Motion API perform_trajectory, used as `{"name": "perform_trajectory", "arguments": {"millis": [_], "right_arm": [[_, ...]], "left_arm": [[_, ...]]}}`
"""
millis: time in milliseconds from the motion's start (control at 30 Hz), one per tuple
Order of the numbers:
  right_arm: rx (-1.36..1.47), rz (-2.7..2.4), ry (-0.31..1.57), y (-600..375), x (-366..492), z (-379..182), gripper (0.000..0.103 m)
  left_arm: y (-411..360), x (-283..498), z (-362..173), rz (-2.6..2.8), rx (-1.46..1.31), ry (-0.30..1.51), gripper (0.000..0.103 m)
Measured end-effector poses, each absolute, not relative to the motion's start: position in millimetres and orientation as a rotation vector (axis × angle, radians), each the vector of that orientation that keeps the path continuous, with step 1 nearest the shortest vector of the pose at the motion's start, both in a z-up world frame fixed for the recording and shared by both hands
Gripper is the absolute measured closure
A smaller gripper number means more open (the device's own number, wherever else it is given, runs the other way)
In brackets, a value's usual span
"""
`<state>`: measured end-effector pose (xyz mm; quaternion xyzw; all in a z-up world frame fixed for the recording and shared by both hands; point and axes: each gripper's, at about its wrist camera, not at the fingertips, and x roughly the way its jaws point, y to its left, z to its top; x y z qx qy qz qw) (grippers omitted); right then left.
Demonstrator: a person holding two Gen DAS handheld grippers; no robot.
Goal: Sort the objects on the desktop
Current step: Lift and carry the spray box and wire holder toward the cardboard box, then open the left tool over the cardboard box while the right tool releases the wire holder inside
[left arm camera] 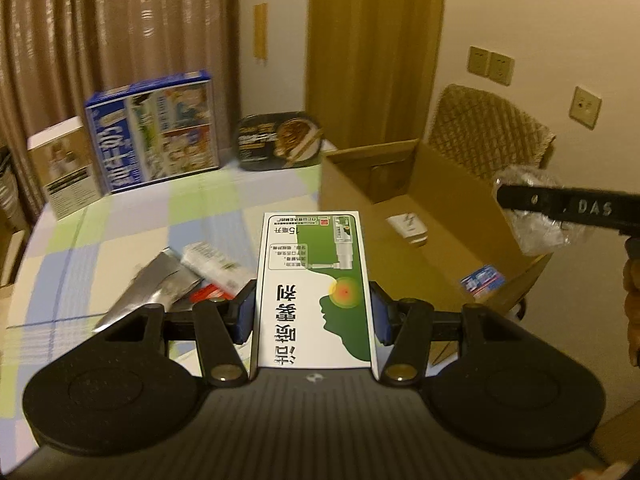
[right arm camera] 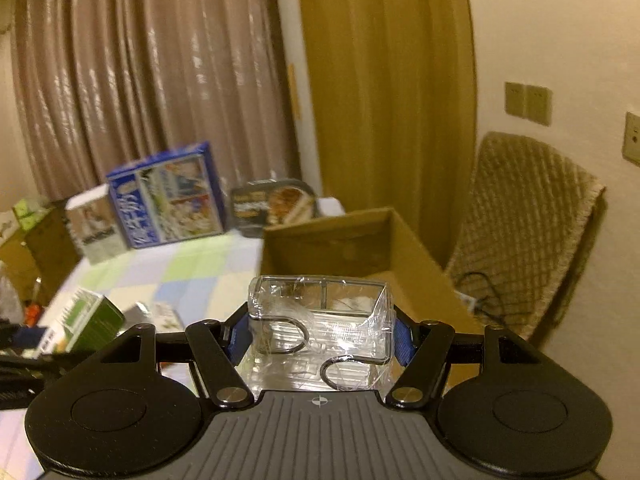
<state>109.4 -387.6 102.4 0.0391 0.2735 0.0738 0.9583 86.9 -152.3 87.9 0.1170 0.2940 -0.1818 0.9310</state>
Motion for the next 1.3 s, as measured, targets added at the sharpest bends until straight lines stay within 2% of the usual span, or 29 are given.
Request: {"name": "perform_trajectory", "arguments": {"millis": [667,1300], "right_arm": [[0.093,0.096,0.675,-462,167,60,0.039],[0.115,0.110,0.705,-464,176,47,0.039]], "left_arm": [[-277,150,49,-0.544,0.259,0.684,0.053],[-293,167,29,-0.567,0.234,0.721,0.052]]}}
